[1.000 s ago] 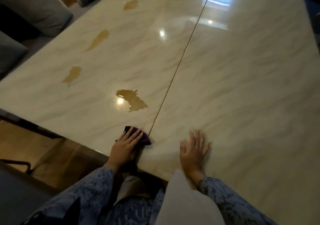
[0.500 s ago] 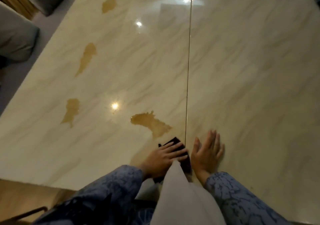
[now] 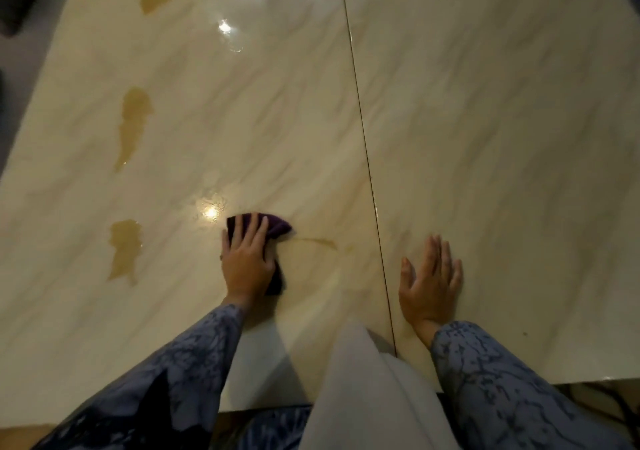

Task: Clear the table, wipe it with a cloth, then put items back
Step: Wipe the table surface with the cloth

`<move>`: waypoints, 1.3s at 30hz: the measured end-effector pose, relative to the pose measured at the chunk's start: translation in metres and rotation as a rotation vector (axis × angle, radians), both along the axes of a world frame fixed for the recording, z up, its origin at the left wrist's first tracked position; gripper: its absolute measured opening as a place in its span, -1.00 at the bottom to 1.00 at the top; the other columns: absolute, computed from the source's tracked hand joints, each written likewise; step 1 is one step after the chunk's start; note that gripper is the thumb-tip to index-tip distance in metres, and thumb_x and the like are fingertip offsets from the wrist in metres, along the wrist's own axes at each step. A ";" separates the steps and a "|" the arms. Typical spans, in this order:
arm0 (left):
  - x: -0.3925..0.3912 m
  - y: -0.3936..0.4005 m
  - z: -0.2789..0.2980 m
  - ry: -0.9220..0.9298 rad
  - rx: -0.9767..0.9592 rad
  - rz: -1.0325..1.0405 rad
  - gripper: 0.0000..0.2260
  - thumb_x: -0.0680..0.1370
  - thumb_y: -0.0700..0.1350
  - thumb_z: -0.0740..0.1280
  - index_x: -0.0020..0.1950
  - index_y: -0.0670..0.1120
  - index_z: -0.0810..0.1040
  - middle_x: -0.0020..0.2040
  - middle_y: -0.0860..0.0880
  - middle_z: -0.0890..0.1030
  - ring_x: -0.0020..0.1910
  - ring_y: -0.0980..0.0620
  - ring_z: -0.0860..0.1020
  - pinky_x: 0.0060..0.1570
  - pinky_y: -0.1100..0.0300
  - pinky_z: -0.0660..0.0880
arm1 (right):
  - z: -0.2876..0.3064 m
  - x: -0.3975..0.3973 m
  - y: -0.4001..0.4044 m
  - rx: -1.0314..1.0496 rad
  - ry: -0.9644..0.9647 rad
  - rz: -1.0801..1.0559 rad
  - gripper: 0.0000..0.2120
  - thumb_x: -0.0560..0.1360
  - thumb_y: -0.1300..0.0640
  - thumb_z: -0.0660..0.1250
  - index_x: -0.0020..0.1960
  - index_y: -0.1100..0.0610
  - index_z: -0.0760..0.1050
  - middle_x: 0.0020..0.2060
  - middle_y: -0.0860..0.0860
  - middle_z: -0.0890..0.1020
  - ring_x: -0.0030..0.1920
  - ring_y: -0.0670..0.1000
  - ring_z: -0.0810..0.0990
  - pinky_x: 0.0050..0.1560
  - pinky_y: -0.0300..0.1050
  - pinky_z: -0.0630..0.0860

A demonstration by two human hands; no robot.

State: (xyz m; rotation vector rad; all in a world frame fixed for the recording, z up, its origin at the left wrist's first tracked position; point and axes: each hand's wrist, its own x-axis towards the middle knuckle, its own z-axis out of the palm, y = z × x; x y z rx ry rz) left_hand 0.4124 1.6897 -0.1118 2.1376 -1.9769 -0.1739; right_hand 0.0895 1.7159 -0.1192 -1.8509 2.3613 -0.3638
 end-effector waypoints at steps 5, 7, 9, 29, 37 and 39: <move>-0.014 0.004 -0.002 -0.041 0.076 0.177 -0.47 0.61 0.15 0.04 0.50 -0.08 0.33 0.51 -0.13 0.31 0.52 -0.25 0.17 0.50 -0.20 0.03 | 0.001 0.000 0.000 0.010 0.026 0.033 -0.39 0.61 -0.17 -0.03 0.56 0.13 0.09 0.51 0.12 0.25 0.54 0.12 0.13 0.50 0.20 0.05; -0.030 -0.006 -0.003 -0.030 0.116 0.192 -0.46 0.62 0.17 0.02 0.53 -0.07 0.28 0.53 -0.14 0.25 0.53 -0.27 0.12 0.52 -0.16 -0.01 | 0.001 -0.001 0.000 0.004 0.024 0.033 -0.39 0.61 -0.17 -0.04 0.56 0.14 0.11 0.51 0.13 0.26 0.53 0.13 0.14 0.50 0.21 0.05; -0.045 -0.027 0.000 -0.011 0.144 0.164 -0.45 0.62 0.19 -0.02 0.53 -0.05 0.27 0.54 -0.14 0.26 0.52 -0.28 0.13 0.51 -0.16 -0.01 | 0.002 0.002 0.000 0.006 0.022 0.037 -0.39 0.61 -0.18 -0.05 0.55 0.14 0.13 0.50 0.12 0.27 0.53 0.13 0.15 0.50 0.21 0.05; -0.117 0.095 0.003 -0.040 0.142 -0.201 -0.53 0.63 0.16 0.08 0.52 0.06 0.28 0.54 -0.08 0.26 0.55 -0.19 0.09 0.49 -0.21 0.11 | 0.003 -0.011 0.008 -0.030 -0.260 0.080 -0.36 0.61 -0.25 -0.12 0.59 0.01 -0.10 0.51 0.17 0.23 0.54 0.11 0.10 0.53 0.16 -0.05; -0.055 0.098 0.011 0.034 0.256 0.121 -0.38 0.57 0.31 -0.13 0.58 0.07 0.10 0.59 -0.07 0.07 0.57 -0.17 -0.07 0.50 -0.06 -0.21 | 0.018 -0.024 0.026 0.042 -0.374 0.196 -0.35 0.58 -0.31 -0.14 0.57 -0.13 -0.25 0.54 0.10 0.18 0.54 0.12 0.11 0.54 0.16 -0.10; -0.066 0.085 0.014 0.098 0.297 0.179 -0.42 0.61 0.28 -0.13 0.58 0.08 0.08 0.60 -0.05 -0.01 0.57 -0.16 -0.15 0.47 -0.05 -0.30 | 0.021 -0.011 0.035 0.011 -0.409 0.214 -0.35 0.58 -0.24 -0.06 0.58 -0.06 -0.18 0.52 0.11 0.23 0.52 0.12 0.18 0.54 0.13 -0.12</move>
